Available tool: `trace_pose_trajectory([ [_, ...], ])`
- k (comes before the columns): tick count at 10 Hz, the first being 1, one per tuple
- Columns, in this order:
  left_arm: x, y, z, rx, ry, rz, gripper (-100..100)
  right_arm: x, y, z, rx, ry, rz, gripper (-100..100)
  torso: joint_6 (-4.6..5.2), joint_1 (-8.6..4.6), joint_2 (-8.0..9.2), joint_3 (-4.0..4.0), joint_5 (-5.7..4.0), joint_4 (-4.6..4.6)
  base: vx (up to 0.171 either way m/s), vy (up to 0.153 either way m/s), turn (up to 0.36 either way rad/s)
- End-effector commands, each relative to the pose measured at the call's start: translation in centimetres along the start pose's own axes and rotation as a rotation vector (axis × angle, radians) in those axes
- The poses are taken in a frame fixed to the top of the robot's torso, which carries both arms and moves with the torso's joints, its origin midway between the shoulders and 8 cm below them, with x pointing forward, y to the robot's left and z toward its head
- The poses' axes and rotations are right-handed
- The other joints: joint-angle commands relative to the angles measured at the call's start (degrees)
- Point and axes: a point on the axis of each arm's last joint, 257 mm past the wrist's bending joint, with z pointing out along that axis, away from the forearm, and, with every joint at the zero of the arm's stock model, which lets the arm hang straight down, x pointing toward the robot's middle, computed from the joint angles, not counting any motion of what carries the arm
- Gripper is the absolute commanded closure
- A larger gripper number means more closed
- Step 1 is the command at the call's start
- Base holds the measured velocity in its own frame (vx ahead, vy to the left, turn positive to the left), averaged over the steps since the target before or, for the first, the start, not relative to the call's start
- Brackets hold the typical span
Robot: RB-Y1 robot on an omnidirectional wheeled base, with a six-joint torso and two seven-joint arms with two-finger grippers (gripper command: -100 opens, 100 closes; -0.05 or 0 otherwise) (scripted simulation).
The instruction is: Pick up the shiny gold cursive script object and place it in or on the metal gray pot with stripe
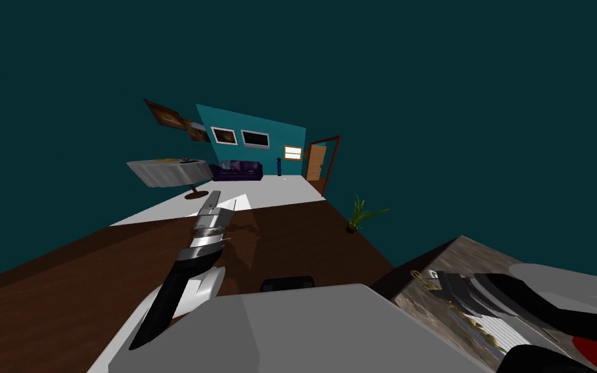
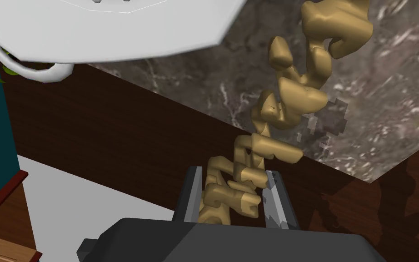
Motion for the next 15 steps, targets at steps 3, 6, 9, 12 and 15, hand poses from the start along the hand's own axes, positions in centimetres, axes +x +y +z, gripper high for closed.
trace_pose_trajectory([
  [3, 0.0, 0.0, 0.0, 0.0, 0.0, 0.0, 0, 0.3, -2.0, -1.7, 0.007, 0.011, 0.028, 100, 0.09, 0.02, 0.01, 0.02, 0.0, 0.01, -0.113, -0.053, 0.087],
  [6, 0.0, 0.0, 0.0, 0.0, 0.0, 0.0, 0, 0.3, -3.0, -3.0, 0.005, 0.014, 0.046, 100, 0.03, 0.1, -0.09, -0.04, 0.03, 0.0, -0.107, -0.038, 0.109],
  [9, 0.0, 0.0, 0.0, 0.0, 0.0, 0.0, 0, 0.7, -3.9, -4.0, 0.016, 0.022, 0.064, 100, 0.17, 0.18, -0.12, -0.04, 0.03, 0.02, -0.075, -0.025, 0.032],
  [12, 0.0, 0.0, 0.0, 0.0, 0.0, 0.0, 0, 0.8, -5.0, -5.5, 0.019, 0.026, 0.09, 100, 0.17, 0.11, 0.04, 0.06, 0.03, 0.07, -0.129, -0.046, 0.105],
  [15, 0.0, 0.0, 0.0, 0.0, 0.0, 0.0, 0, 1.2, -6.0, -7.3, 0.029, 0.031, 0.121, 100, 0.18, 0.01, 0.38, 0.25, 0.02, 0.14, -0.181, -0.067, 0.108],
])
